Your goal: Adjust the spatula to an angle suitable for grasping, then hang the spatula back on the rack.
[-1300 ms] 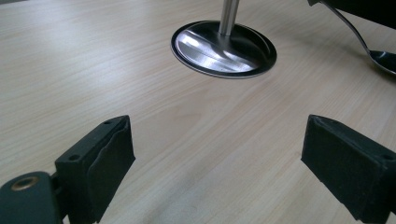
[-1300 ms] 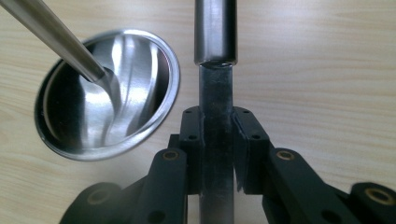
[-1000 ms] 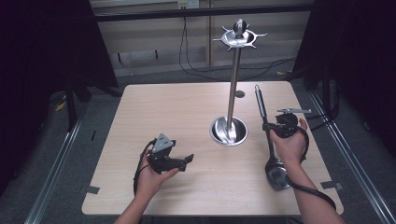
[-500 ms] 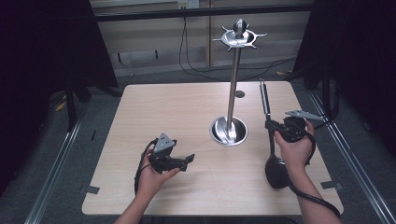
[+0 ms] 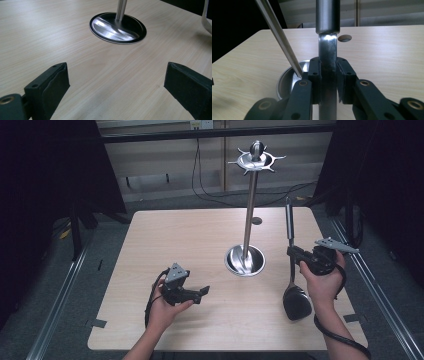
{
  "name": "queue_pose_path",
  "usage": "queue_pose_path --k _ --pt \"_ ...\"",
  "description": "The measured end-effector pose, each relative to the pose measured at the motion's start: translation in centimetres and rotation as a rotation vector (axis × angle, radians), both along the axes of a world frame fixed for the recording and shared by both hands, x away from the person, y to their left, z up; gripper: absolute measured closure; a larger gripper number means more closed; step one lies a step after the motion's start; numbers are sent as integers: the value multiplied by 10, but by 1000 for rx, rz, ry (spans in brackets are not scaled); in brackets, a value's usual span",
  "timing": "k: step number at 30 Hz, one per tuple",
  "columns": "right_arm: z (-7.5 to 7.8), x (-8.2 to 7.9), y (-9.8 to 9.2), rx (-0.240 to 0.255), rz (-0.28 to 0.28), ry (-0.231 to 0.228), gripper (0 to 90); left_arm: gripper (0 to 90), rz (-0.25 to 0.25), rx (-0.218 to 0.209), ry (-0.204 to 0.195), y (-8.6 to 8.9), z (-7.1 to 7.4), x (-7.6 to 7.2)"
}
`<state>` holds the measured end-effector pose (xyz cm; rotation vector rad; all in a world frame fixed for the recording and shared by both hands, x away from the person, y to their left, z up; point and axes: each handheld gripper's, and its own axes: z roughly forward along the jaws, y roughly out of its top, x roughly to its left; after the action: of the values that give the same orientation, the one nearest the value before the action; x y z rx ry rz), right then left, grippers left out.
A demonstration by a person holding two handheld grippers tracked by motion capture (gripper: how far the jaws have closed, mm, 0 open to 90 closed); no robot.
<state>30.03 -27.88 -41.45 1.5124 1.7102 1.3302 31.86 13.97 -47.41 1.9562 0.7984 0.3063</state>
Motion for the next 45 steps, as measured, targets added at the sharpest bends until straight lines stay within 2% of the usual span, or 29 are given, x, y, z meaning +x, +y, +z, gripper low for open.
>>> queue_pose_path --k 4,6,14,17,20,28,35,45 --pt "3 -2 -1 6 6 -25 759 50 -7 -17 9 1 0 0" --pt "5 -3 -1 27 7 -31 759 48 -6 -27 24 1 -1 1" --pt "8 -6 2 36 26 -47 759 47 -2 -34 26 1 -1 1" --pt "9 -7 2 32 30 -56 758 47 -3 -31 21 2 0 1" --pt "13 -10 0 51 35 -76 759 47 3 -30 21 4 0 1" --pt "22 -14 4 45 60 -105 758 47 7 -31 18 5 -1 2" --pt "26 -18 10 84 62 -134 758 48 6 -26 21 5 -1 3" --pt "34 -24 15 84 79 -179 758 48 11 -31 25 6 -1 3"
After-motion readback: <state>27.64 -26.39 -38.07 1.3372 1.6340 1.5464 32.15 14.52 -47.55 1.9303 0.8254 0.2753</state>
